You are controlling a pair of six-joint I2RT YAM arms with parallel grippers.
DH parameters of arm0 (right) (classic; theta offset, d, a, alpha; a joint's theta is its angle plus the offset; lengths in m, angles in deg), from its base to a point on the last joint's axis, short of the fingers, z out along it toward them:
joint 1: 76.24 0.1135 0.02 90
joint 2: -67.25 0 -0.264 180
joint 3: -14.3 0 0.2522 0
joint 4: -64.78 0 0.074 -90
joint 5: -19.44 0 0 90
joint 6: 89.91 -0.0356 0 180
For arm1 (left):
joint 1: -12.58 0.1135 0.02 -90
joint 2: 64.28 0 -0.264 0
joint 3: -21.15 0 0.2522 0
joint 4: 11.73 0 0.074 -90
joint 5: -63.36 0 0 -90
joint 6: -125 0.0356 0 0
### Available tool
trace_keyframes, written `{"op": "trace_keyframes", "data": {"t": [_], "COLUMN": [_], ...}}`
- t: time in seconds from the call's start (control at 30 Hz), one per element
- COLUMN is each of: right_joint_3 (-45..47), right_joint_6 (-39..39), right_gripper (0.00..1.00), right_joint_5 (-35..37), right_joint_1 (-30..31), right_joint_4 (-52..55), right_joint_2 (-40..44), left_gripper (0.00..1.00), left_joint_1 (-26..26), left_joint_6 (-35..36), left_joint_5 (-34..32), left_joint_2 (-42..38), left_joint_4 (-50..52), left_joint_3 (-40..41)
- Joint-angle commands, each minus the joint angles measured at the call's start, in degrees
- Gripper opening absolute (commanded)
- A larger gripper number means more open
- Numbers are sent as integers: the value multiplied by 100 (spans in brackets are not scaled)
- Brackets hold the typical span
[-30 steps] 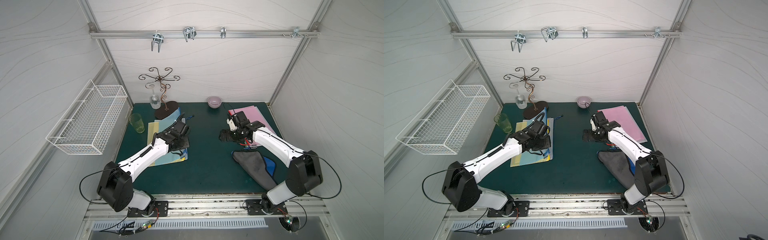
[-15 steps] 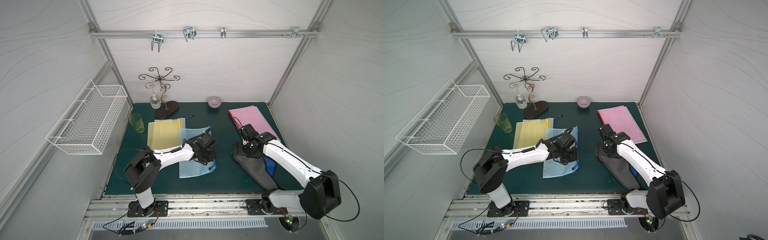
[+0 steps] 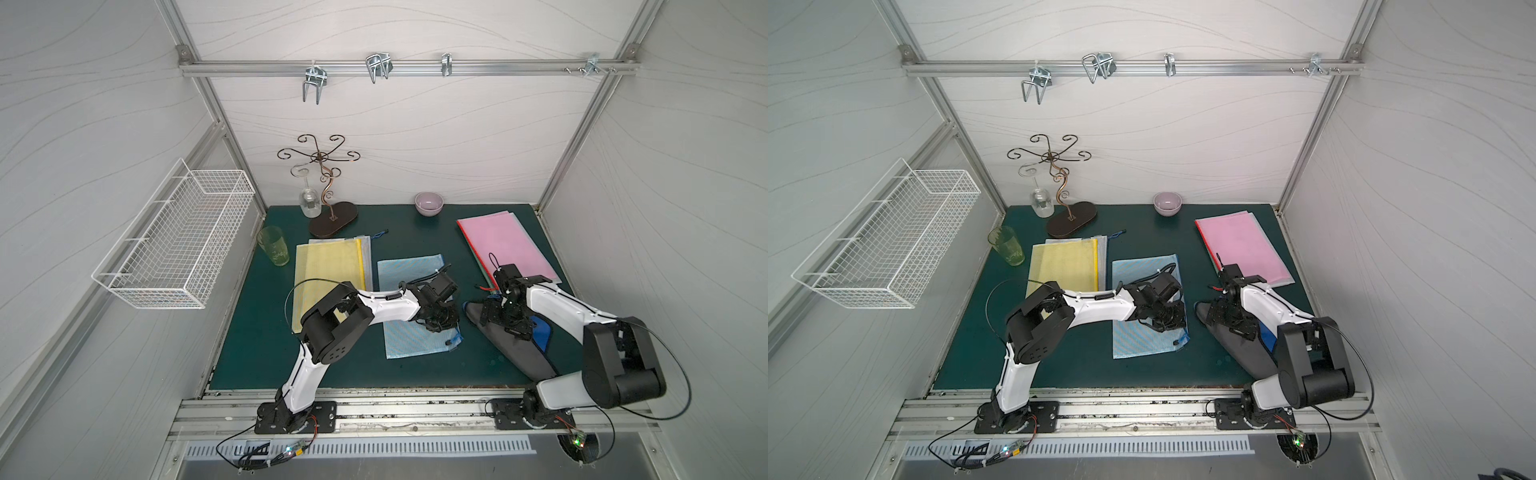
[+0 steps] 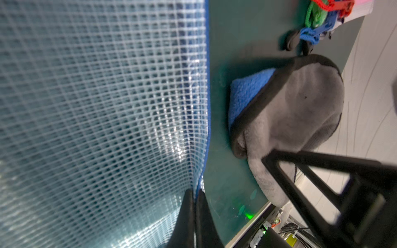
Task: Wipe the document bag
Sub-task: Place the document bag at the center of the board, then pick up the cleaning item at the center of the board.
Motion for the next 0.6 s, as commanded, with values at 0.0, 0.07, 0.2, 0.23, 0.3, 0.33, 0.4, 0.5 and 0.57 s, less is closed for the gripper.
{"op": "trace_keyframes", "data": {"t": [0.0,0.07,0.2,0.23,0.3,0.33,0.4,0.5,0.57], "right_joint_3": [29,85,302,358,432,471,481,235,-80], "right_joint_6": [127,135,102,91,103,124,173,220,223], "right_gripper": [99,92,36,20,0,0,0,0,0], "right_joint_5": [-350,-475,-676,-780,-1049,-1213,-1470,-1363,-1215], "right_joint_1": [-288,-436,-568,-600,-636,-621,-528,91,630], "right_joint_4": [-471,-569,-710,-731,-733,-712,-595,-173,78], "right_joint_2": [-362,-367,-63,-9,101,207,545,1459,1857], "left_gripper": [33,47,64,64,64,63,58,38,31], "left_joint_1": [-7,-20,-4,-6,13,23,64,208,291], "left_joint_6": [-98,-45,112,157,228,278,374,274,116], "left_joint_5": [137,85,-84,-133,-272,-364,-511,-510,-553], "left_joint_2": [-121,-280,-701,-835,-1125,-1320,-1631,-2085,-2406], "left_joint_4": [-352,-360,-294,-242,-122,-14,265,590,674], "left_joint_3": [170,296,534,590,743,848,1043,1544,1993]}}
